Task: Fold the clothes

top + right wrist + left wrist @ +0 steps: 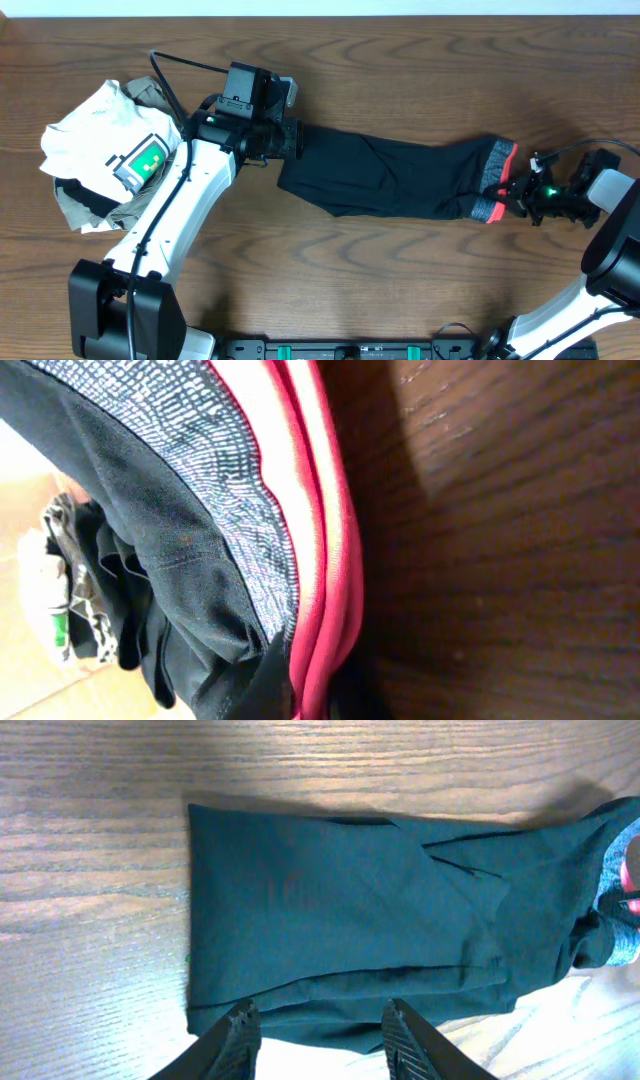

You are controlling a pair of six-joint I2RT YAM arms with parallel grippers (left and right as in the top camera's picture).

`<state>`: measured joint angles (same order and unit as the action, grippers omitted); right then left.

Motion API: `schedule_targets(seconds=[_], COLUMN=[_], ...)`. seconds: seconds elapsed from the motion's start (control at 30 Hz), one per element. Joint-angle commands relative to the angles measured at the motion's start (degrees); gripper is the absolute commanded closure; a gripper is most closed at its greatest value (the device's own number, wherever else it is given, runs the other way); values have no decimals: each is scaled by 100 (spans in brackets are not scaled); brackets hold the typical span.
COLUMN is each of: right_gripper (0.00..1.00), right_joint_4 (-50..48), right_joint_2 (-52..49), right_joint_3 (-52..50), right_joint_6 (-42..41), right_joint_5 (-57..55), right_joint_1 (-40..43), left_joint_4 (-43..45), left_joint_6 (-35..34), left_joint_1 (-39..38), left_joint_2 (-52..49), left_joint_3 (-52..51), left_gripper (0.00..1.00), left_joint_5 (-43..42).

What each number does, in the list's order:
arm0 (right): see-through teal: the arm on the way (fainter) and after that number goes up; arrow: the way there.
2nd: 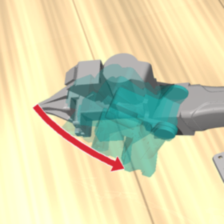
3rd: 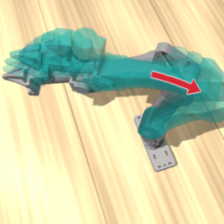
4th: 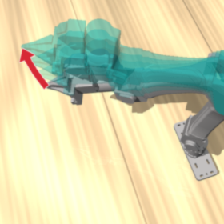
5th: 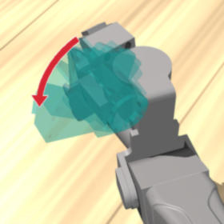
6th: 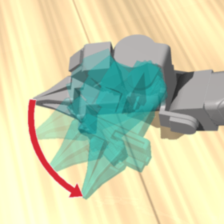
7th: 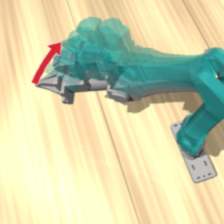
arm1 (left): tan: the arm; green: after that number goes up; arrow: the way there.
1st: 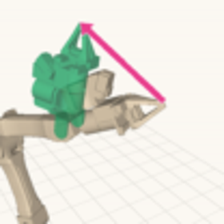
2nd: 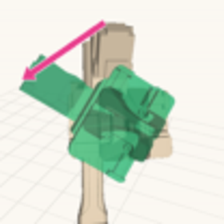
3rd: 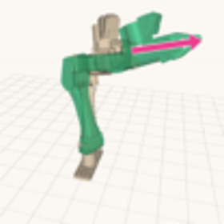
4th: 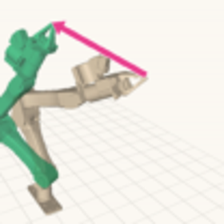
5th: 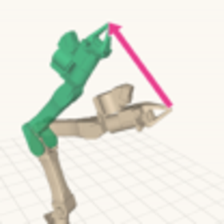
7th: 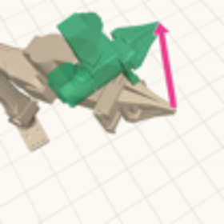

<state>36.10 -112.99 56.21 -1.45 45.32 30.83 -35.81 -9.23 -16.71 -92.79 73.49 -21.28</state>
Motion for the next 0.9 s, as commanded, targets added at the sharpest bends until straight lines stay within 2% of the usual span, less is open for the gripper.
schedule_targets(seconds=[0.0,0.2,0.5,0.7,0.87], right_gripper=[99,99,99,99,99], right_joint_4=[-144,400,1637,2406,2752], right_joint_2=[-551,-319,855,1451,1836], right_joint_3=[-313,236,1574,2221,2284], right_joint_6=[-157,-389,-518,-511,-514], right_joint_5=[-1980,-1875,-2428,-3021,-3204], right_joint_1=[-66,278,522,313,-210], left_joint_4=[-20,-63,-304,-417,-494], left_joint_6=[-79,-76,-120,-120,-120], left_joint_1=[-2,-2,59,339,614], left_joint_2=[55,55,72,72,72], left_joint_3=[63,63,63,63,63], left_gripper=[58,57,57,57,56], left_joint_5=[-59,-59,348,352,352])
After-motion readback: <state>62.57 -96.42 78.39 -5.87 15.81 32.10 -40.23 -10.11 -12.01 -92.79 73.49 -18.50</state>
